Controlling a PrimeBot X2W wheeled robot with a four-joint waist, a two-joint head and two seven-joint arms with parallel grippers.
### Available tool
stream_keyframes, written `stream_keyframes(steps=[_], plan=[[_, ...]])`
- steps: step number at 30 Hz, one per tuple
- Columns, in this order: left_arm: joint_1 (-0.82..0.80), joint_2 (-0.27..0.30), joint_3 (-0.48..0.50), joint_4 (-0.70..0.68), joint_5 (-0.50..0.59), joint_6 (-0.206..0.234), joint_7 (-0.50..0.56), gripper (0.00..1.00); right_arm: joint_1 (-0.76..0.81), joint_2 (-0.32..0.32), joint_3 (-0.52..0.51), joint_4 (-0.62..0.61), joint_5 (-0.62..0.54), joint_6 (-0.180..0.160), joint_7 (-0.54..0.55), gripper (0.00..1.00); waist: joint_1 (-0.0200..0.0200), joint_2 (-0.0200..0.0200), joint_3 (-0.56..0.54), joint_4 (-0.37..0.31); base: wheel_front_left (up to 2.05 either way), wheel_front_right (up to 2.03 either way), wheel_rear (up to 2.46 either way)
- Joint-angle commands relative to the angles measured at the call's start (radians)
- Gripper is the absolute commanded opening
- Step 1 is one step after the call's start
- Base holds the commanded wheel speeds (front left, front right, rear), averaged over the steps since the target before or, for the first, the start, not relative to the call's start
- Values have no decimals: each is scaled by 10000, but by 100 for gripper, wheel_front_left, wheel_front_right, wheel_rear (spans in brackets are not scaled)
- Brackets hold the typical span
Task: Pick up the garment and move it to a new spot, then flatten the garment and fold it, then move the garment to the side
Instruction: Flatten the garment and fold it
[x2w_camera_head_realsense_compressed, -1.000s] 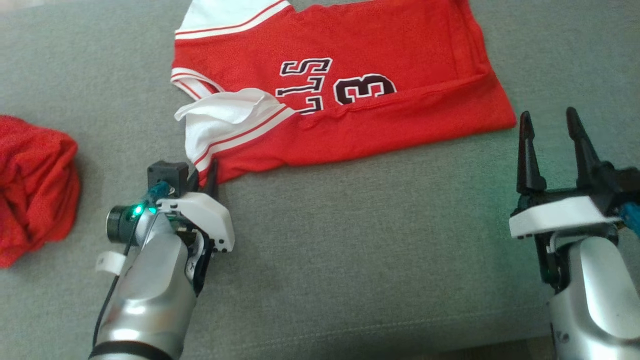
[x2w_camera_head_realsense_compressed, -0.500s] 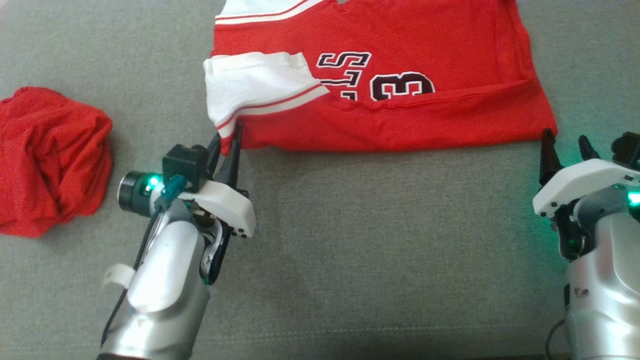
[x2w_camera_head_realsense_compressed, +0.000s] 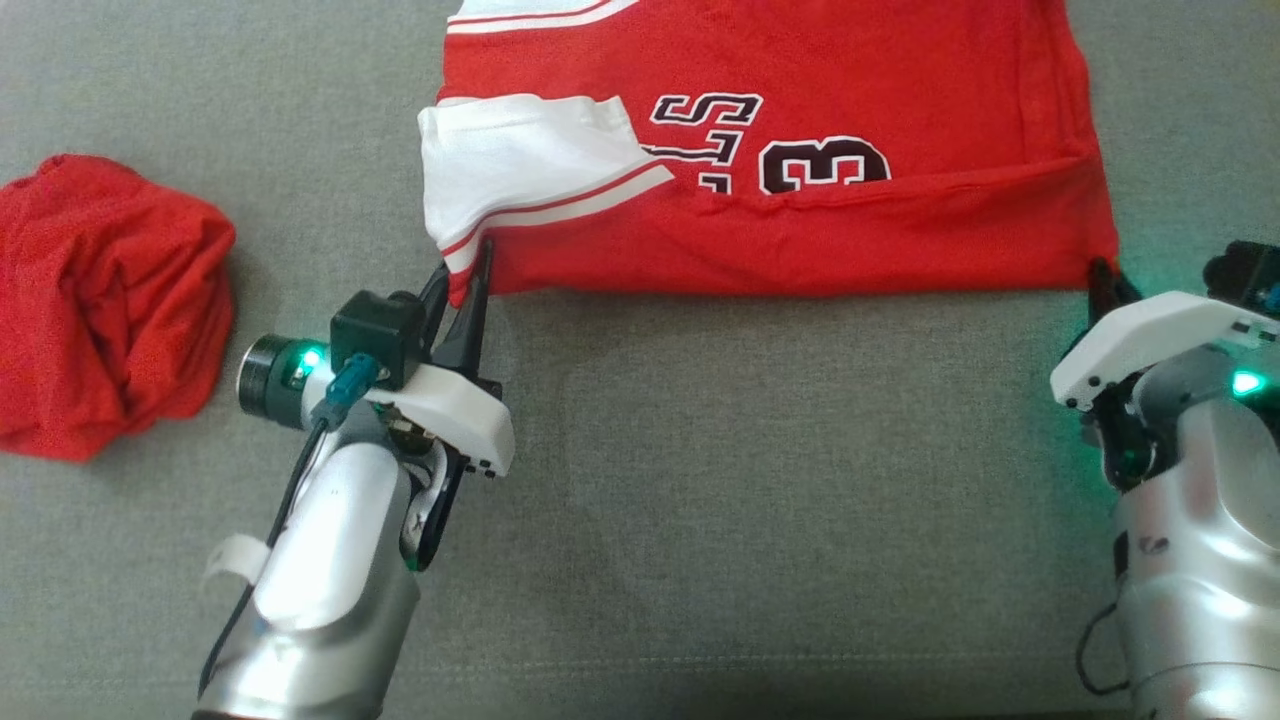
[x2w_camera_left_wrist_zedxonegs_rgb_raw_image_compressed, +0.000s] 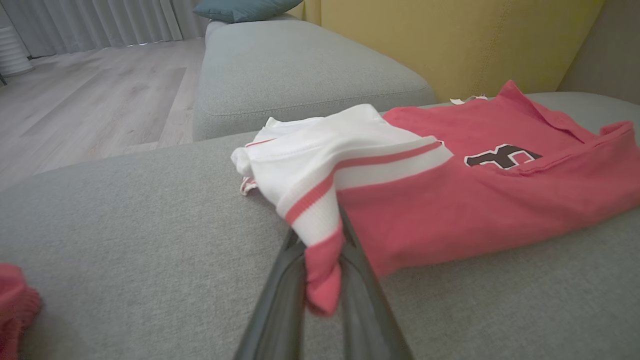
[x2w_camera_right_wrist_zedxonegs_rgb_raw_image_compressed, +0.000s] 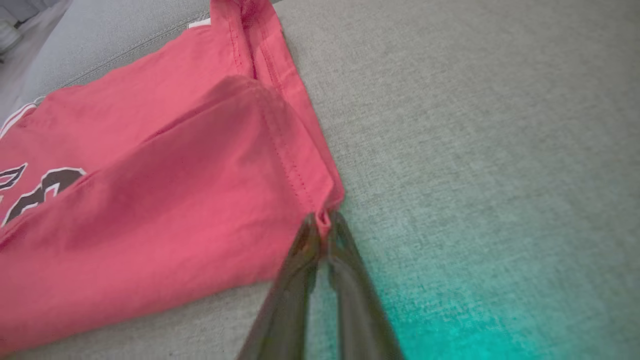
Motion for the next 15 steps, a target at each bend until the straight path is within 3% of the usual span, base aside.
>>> stream_keyframes(steps=[1,15], plan=[[-102,277,257,-317,62,-5,-123,0,-229,79,305,-76,129,65,-76,0,0,0,-30,-30,0,0,0],[371,510,394,-116,-25,81,-124,0,703,-94,739,-687,1358,65,-616,0,0,0,-941,-394,0,0,0]])
